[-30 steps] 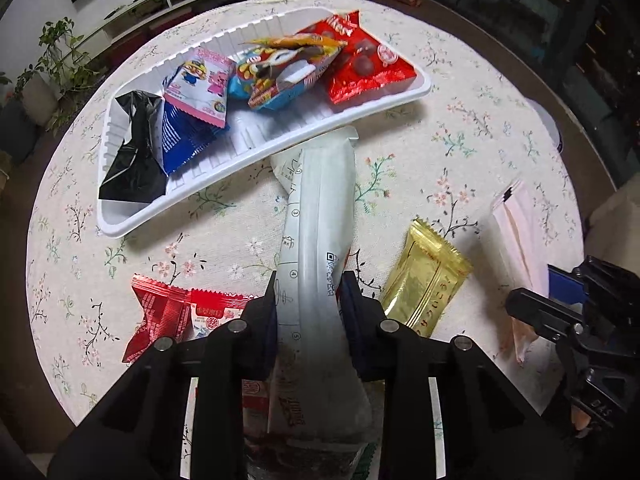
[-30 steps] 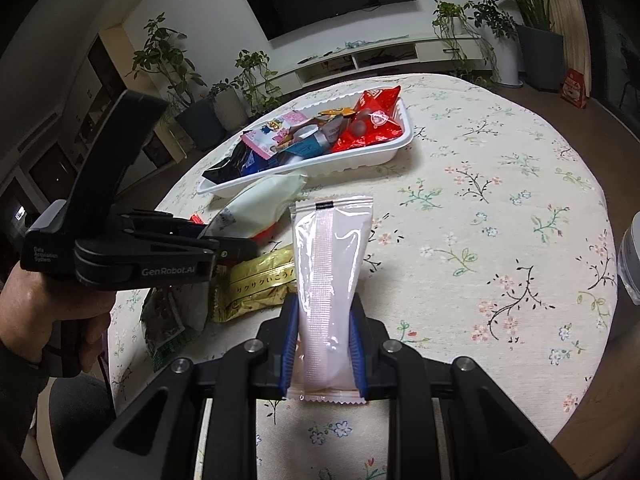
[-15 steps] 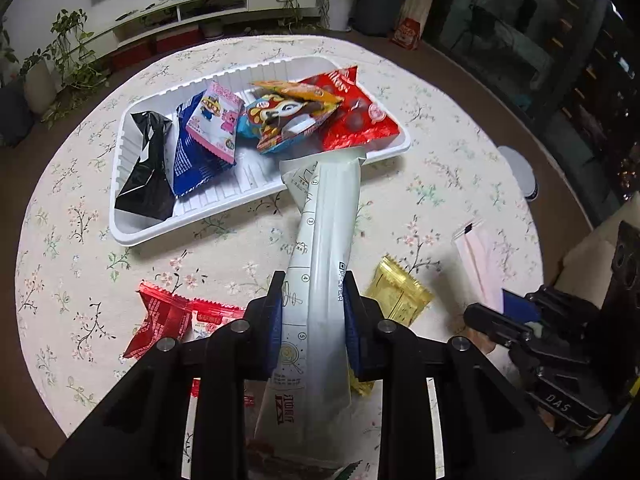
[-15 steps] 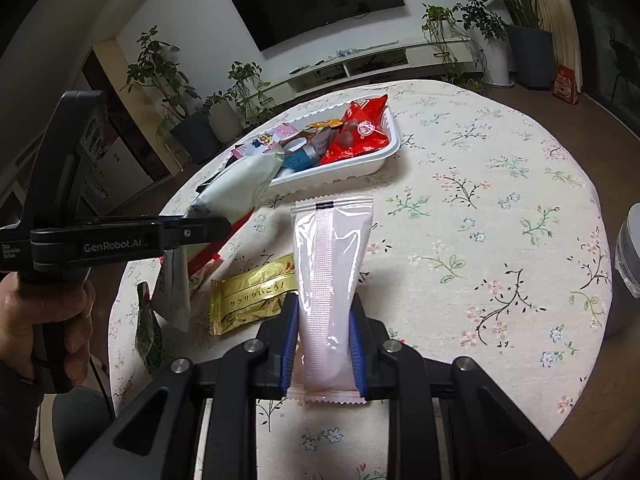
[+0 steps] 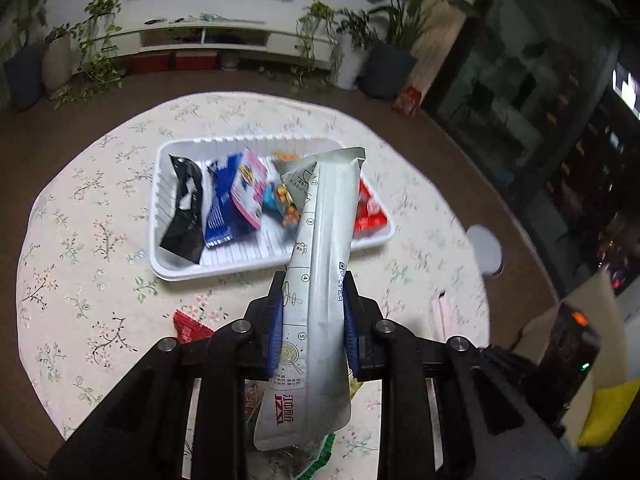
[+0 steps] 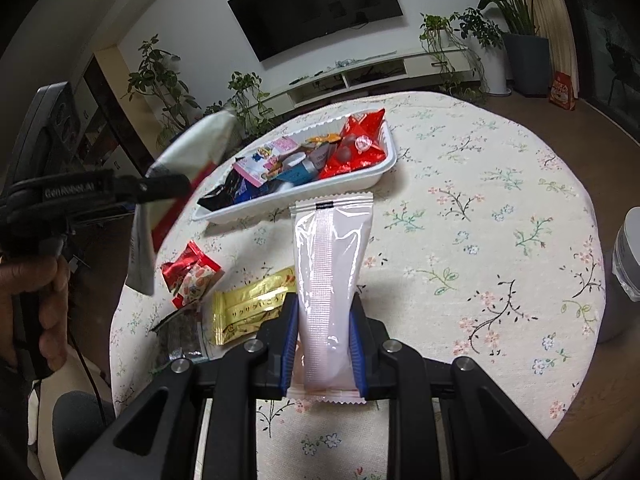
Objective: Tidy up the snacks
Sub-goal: 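Carry both long packs into the white tray and open both tools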
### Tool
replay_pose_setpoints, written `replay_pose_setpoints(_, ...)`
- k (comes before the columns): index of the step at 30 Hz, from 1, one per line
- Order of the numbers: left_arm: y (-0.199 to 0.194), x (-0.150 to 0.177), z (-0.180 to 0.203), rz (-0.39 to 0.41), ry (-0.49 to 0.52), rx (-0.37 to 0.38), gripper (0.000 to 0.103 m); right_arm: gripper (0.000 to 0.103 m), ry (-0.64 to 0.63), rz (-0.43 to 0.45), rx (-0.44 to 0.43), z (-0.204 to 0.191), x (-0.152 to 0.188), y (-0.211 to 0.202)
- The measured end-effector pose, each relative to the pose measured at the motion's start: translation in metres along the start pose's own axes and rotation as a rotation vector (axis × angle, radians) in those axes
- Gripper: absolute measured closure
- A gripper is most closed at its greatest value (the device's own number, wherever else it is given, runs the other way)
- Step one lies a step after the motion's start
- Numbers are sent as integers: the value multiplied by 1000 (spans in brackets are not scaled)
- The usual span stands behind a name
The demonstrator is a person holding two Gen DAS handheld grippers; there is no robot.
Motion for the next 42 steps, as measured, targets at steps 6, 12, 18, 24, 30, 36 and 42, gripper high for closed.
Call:
replay_pose_setpoints(6,-41,-20,-27,99,-72,26,80,78,8,40,-1,0,-14,-16)
replay_pose_setpoints(12,-46,-41,-49,140,-135,42,80,78,-31,55,9,-10,-57,-33)
replay_pose_setpoints(18,-23,-74,-62,150,-180,46,80,78,-103,41,11,-35,-136,-23)
replay_pose_setpoints(24,23,-101,-83,114,-205,20,80,78,-123,-39,18,-61,-199,37)
replay_pose_setpoints(30,63,-104,-104,74,-228,-6,80,78,-152,-149,53,-75,-207,106)
replay_pose_setpoints(36,99,-103,-113,34,-214,-36,80,78,-107,-237,62,-70,-200,152)
replay_pose_setpoints(42,122,-97,-116,7,-202,-66,80,78,-111,-279,88,-66,-196,175)
Point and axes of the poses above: each gripper's, at about its wrist camera, not at the fingertips, and y roughly the way its jaws point, z to its right, x to its underside, the point moved 4 cm from there along y, roughly the way its jaws point, and after that the axes turned 6 degrees about x, right-handed, at the moved point
